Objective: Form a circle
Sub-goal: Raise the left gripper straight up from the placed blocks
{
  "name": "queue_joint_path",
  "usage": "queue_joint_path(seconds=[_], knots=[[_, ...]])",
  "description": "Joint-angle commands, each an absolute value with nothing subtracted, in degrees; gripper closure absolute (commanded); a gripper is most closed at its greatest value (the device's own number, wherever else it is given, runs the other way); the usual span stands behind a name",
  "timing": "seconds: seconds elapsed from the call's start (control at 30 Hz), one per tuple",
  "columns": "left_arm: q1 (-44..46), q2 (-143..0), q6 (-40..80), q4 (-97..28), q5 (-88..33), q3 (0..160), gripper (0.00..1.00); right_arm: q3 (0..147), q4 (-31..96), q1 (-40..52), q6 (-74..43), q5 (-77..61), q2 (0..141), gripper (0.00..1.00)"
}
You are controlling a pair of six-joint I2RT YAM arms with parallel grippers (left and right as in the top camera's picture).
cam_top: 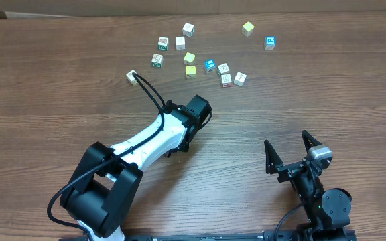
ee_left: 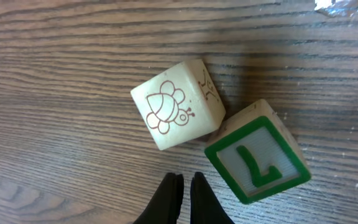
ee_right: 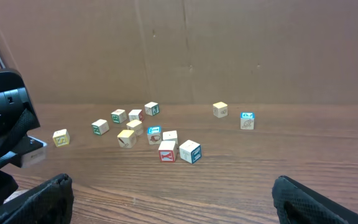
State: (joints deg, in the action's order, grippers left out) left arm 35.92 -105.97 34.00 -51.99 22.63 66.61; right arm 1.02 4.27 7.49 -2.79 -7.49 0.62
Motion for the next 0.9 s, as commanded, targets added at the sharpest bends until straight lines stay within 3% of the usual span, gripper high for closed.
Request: queue_joint_path(seconds=[0.0,0.87], knots=[[36.0,-104.2,34.2,-51.7,24.2,66.1,0.96,0.4,4.0,7.2,-2.5,-7.4,0.2,0.00],[36.0,-104.2,31.3,-51.3,22.4,65.7,0.96,0.4,4.0,7.2,-2.5,-7.4,0.2,0.00]])
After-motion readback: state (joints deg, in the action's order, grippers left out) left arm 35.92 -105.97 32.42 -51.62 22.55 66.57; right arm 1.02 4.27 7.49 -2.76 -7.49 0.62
